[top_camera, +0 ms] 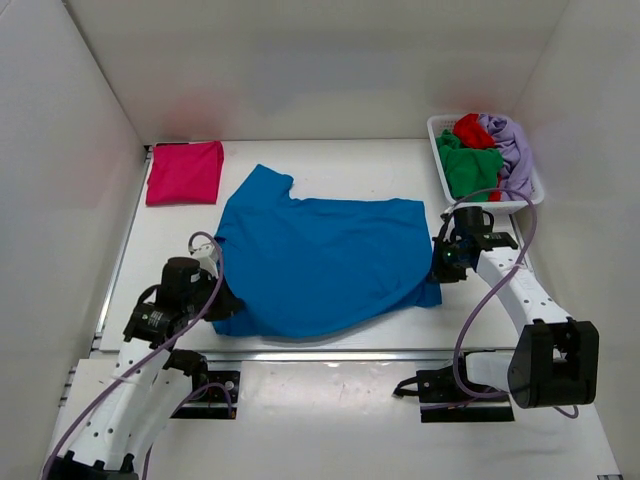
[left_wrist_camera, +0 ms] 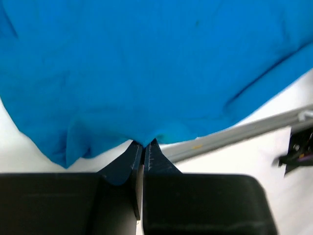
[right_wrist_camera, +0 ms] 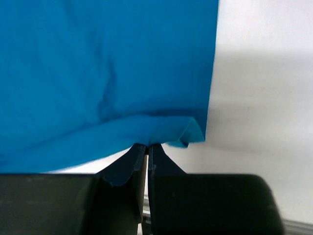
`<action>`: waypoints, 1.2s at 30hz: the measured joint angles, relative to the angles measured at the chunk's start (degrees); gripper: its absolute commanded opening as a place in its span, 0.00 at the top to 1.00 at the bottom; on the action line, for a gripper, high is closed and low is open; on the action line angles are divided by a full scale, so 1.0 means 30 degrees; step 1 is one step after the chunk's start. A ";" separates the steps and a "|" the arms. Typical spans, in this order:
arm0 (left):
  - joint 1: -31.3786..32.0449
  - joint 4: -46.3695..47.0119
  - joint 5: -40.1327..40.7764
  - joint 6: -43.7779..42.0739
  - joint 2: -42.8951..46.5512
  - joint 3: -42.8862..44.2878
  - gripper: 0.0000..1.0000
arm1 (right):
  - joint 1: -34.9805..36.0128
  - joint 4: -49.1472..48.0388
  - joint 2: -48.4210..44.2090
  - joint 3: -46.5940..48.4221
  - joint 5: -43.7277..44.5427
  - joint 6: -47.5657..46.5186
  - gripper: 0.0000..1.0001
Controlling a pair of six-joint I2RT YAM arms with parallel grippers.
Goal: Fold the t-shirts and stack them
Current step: Flatten out the tshirt
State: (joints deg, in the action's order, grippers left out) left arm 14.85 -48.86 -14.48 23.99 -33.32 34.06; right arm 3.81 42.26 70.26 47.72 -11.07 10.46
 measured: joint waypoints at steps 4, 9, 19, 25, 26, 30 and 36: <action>0.0066 -0.0641 -0.0321 0.0153 0.0525 -0.0532 1.00 | 0.0204 0.0787 0.0007 -0.0175 -0.0007 -0.0036 0.99; 0.0022 -0.0554 -0.0240 0.0138 -0.0007 -0.0240 1.00 | 0.0262 0.1406 0.0015 -0.0313 -0.0022 -0.0036 1.00; -0.1173 0.1333 0.1814 -0.0087 -0.3024 0.2113 1.00 | -0.0801 0.2922 0.0670 0.0787 -0.0583 -0.1384 1.00; -0.1982 0.2892 0.2419 -0.0503 -0.4852 0.2506 1.00 | -0.0838 0.2900 0.2091 0.1872 -0.1129 -0.2040 1.00; -0.2069 0.3096 0.2463 -0.0561 -0.5151 0.2579 1.00 | -0.0838 0.2900 0.2288 0.1923 -0.1224 -0.2113 1.00; -0.2222 0.4036 0.2579 -0.0838 -0.6309 0.2994 1.00 | -0.0838 0.2914 0.2805 0.2011 -0.1486 -0.2361 1.00; -0.2608 0.5115 0.2827 -0.1202 -0.8102 0.4014 1.00 | -0.0794 0.2907 0.3504 0.2463 -0.1654 -0.2725 1.00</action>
State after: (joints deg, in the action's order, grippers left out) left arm 7.03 -33.52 -6.00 20.38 -57.63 46.11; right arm 1.43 50.98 80.77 55.11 -16.03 2.28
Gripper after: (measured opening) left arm 0.104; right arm 0.009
